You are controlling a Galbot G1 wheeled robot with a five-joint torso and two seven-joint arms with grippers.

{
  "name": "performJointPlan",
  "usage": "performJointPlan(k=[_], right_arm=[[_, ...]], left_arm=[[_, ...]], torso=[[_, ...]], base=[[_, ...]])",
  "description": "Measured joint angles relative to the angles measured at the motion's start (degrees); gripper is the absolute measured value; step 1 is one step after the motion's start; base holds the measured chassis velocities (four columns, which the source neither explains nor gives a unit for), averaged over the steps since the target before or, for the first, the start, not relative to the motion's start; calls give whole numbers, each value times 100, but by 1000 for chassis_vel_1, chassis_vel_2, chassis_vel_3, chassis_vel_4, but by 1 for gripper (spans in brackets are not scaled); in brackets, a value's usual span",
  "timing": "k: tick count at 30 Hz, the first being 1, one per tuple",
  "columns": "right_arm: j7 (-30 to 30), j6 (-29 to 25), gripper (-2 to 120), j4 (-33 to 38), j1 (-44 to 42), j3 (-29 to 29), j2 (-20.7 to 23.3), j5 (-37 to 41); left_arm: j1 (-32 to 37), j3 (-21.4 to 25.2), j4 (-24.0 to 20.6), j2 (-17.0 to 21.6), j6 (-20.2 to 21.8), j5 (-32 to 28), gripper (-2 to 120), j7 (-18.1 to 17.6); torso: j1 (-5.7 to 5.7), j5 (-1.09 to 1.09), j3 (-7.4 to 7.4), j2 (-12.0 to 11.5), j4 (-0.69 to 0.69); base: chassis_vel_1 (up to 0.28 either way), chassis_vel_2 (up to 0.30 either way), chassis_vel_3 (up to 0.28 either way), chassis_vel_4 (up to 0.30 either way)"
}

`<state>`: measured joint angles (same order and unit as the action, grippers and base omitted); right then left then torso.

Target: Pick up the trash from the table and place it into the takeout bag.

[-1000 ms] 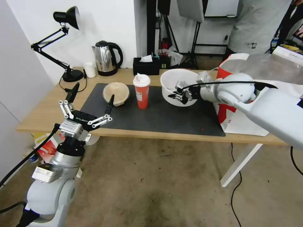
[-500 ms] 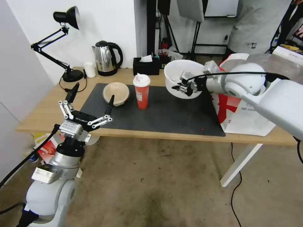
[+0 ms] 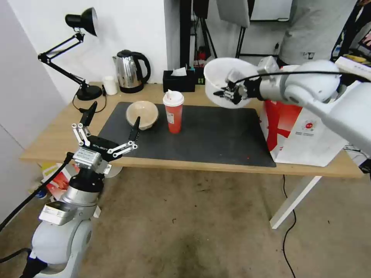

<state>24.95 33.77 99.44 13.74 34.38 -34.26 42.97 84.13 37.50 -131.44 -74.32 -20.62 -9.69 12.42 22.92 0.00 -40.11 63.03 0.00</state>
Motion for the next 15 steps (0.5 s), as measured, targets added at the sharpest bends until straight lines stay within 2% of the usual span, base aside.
performJointPlan(k=[15], right_arm=[[80,2,0,-93,337,-55,243,146]], left_arm=[[3,7,14,6,-46,46,100,3]], torso=[[0,0,0,0,0]], base=[[0,0,0,0]])
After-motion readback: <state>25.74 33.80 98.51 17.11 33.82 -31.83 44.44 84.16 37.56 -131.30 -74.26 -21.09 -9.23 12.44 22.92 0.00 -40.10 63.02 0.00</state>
